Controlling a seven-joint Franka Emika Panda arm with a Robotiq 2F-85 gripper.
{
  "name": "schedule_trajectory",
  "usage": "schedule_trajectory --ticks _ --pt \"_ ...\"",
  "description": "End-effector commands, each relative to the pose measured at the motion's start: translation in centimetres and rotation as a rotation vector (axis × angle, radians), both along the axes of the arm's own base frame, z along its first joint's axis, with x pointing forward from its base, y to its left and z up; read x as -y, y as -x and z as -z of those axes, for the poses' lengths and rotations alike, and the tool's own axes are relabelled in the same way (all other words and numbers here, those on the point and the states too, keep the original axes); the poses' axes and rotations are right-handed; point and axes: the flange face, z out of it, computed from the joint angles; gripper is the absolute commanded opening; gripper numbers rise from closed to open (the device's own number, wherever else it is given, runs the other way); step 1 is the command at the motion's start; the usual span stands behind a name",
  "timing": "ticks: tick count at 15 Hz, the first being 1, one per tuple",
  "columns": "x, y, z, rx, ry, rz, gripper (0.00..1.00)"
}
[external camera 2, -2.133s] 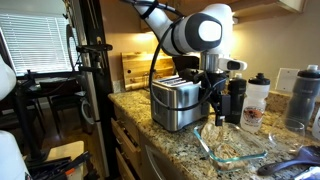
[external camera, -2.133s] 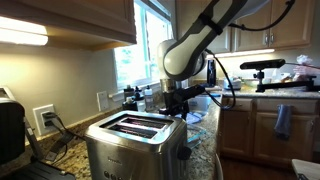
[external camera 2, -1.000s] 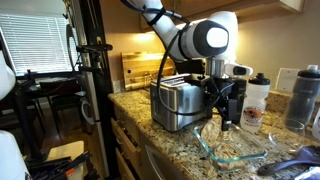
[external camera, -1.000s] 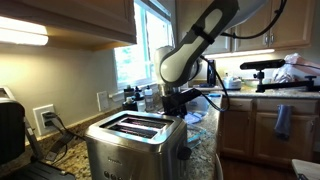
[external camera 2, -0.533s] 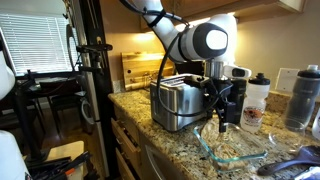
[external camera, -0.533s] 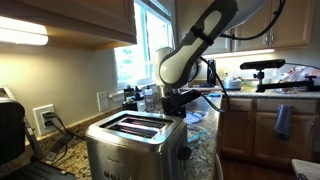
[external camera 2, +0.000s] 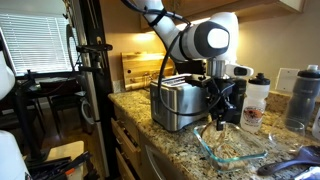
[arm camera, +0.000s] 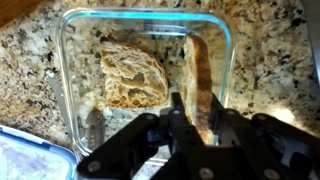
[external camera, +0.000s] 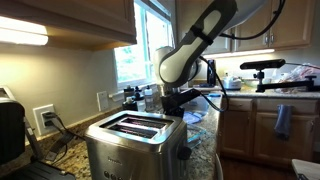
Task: Pick up one slice of bread from the glass bowl and put it in the toaster.
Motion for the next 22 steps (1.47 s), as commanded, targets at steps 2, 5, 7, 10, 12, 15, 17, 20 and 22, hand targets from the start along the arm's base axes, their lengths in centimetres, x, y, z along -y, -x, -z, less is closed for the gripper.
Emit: schedule_trajectory --ticks 2,5,7,10,12,15,17,20,22 --pt "0.0 -0.1 -0.6 0.014 0.021 0.015 0.04" --pt "-0.4 0.2 -1.1 0.017 0.029 0.004 0.07" --pt "-1.1 0.5 -2.0 0.03 0.031 -0.007 0.07" --pt "-2.5 1.1 -3.9 0.052 0.031 -0.023 0.07" --pt "-3.4 1.6 -5.6 0.073 0.029 -0.034 0.07" --pt "-4.2 2.8 -8.9 0.105 0.028 -0.039 0.07" --pt "-4.8 3.7 -11.0 0.124 0.033 -0.046 0.07" --pt "-6.2 5.5 -14.3 0.156 0.037 -0.073 0.07" --pt "-7.0 6.7 -16.3 0.179 0.045 -0.089 0.07"
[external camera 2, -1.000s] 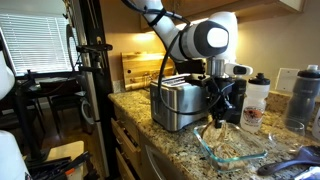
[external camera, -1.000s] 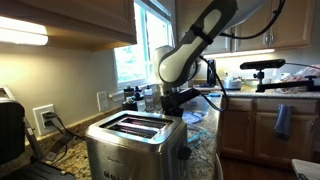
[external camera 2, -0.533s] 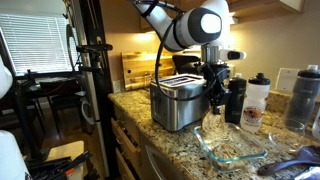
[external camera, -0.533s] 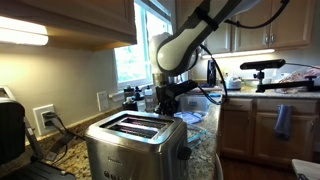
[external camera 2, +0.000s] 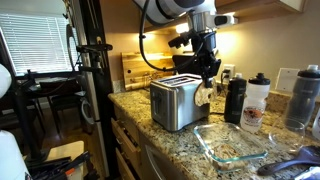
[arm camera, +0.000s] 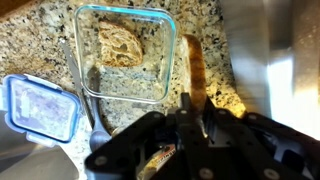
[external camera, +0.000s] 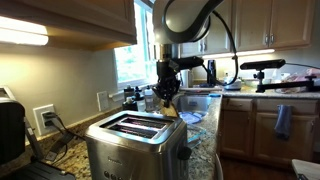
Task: Pick up one slice of bread from the glass bowl and put it in the toaster.
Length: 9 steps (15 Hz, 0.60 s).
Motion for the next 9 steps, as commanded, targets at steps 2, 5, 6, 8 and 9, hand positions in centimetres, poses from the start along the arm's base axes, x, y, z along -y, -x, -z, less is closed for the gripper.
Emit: schedule_trajectory --ticks 2,5,6,8,9 --pt "-2.1 4.5 -4.5 0.04 0.038 -0.024 0.07" --pt "-3.3 5.8 -6.9 0.061 0.049 -0.055 0.07" --pt "-3.8 6.0 -7.5 0.07 0.046 -0.07 0.07" --pt "-4.7 6.3 -8.7 0.089 0.046 -0.088 0.07" --pt "-5.1 6.4 -9.1 0.097 0.047 -0.097 0.07"
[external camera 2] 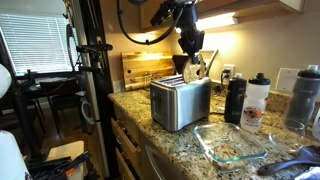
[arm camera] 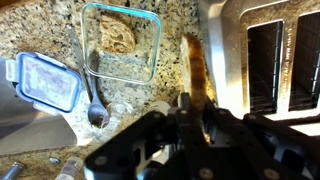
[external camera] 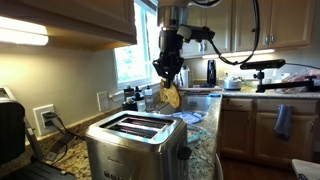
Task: Pick up one slice of bread from the glass bowl and put it in the toaster.
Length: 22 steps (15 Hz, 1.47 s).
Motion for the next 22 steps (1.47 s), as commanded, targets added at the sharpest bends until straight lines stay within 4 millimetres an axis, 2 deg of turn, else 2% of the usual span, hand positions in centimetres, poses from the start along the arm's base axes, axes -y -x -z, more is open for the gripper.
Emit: schedule_trajectory --ticks 1,8,12,22 --pt "-1.5 1.8 -1.7 0.019 0.021 -0.03 0.07" --pt "-6.1 1.2 -2.8 0.034 0.034 -0.132 0.07" --pt "-8.0 0.7 -3.1 0.039 0.03 -0.176 0.07" --pt "-9.9 -1.3 -1.4 -0.008 -0.056 -0.254 0.07"
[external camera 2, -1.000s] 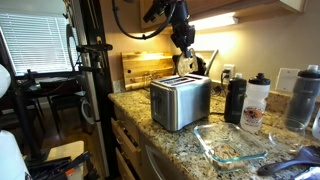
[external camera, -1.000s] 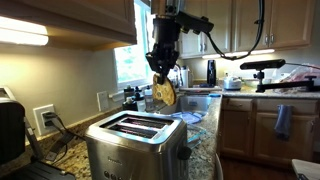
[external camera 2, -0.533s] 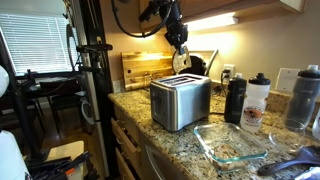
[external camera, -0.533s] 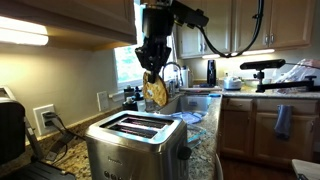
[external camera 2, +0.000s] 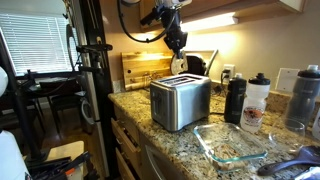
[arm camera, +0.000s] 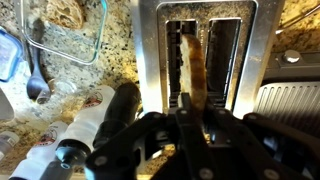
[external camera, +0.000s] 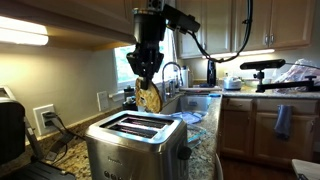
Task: Pick up one slice of bread from the glass bowl and put it in the toaster.
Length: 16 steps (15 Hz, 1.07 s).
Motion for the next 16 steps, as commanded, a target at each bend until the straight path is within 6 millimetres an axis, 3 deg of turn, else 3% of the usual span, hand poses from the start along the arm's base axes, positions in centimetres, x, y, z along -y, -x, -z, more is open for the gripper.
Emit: schedule_trajectory --ticks 1,7,16 --pt "-0.8 -0.6 -0.2 -0.031 -0.048 -0.04 0.07" --pt "-2.3 -0.6 0.1 -0.056 -0.104 -0.071 0.07" --pt "-5.9 1.1 1.2 -0.074 -0.113 -0.111 0.07"
